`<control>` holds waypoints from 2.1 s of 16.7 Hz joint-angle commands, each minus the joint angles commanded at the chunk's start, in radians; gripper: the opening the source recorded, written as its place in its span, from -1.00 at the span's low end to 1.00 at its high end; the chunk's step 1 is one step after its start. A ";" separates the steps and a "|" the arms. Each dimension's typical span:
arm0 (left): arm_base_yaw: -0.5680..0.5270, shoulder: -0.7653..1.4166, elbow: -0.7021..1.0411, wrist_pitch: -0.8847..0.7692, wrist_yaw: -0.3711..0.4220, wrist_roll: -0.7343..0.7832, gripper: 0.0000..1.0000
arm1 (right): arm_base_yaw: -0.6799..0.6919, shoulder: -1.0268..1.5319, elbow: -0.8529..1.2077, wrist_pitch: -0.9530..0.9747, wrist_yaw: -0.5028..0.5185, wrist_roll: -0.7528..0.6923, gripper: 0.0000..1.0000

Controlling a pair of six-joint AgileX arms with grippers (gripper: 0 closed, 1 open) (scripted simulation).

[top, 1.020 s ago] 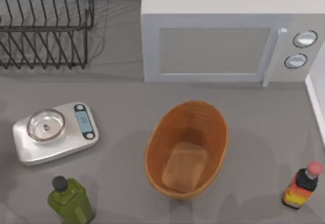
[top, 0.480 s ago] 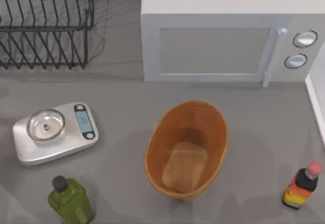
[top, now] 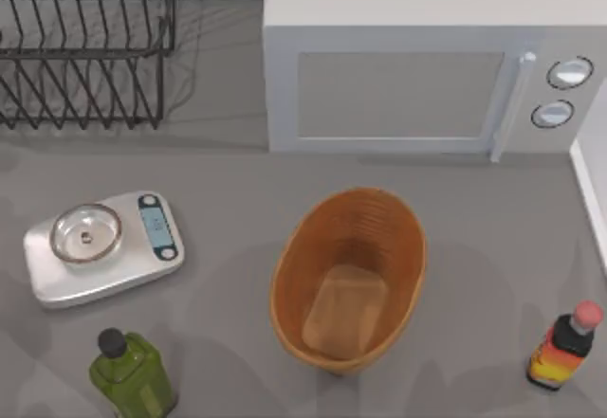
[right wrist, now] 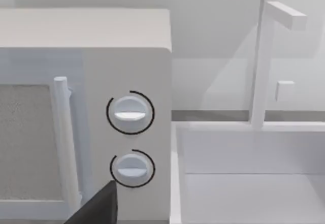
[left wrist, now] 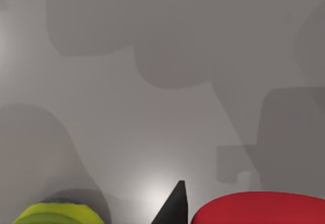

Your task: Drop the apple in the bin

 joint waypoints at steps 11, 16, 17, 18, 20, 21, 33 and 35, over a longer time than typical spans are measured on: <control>-0.026 -0.064 0.107 -0.114 0.005 0.013 -1.00 | 0.000 0.000 0.000 0.000 0.000 0.000 1.00; -0.197 0.050 0.266 -0.217 -0.043 0.025 -1.00 | 0.000 0.000 0.000 0.000 0.000 0.000 1.00; -0.247 0.082 0.317 -0.243 -0.056 0.033 -1.00 | 0.000 0.000 0.000 0.000 0.000 0.000 1.00; -0.299 0.113 0.371 -0.268 -0.069 0.042 -1.00 | 0.000 0.000 0.000 0.000 0.000 0.000 1.00; -0.407 0.172 0.482 -0.315 -0.093 0.065 -1.00 | 0.000 0.000 0.000 0.000 0.000 0.000 1.00; -0.464 0.200 0.538 -0.340 -0.105 0.075 -1.00 | 0.000 0.000 0.000 0.000 0.000 0.000 1.00; -1.112 0.613 1.050 -0.743 -0.227 0.082 -1.00 | 0.000 0.000 0.000 0.000 0.000 0.000 1.00; -1.236 0.665 1.140 -0.787 -0.253 0.088 -1.00 | 0.000 0.000 0.000 0.000 0.000 0.000 1.00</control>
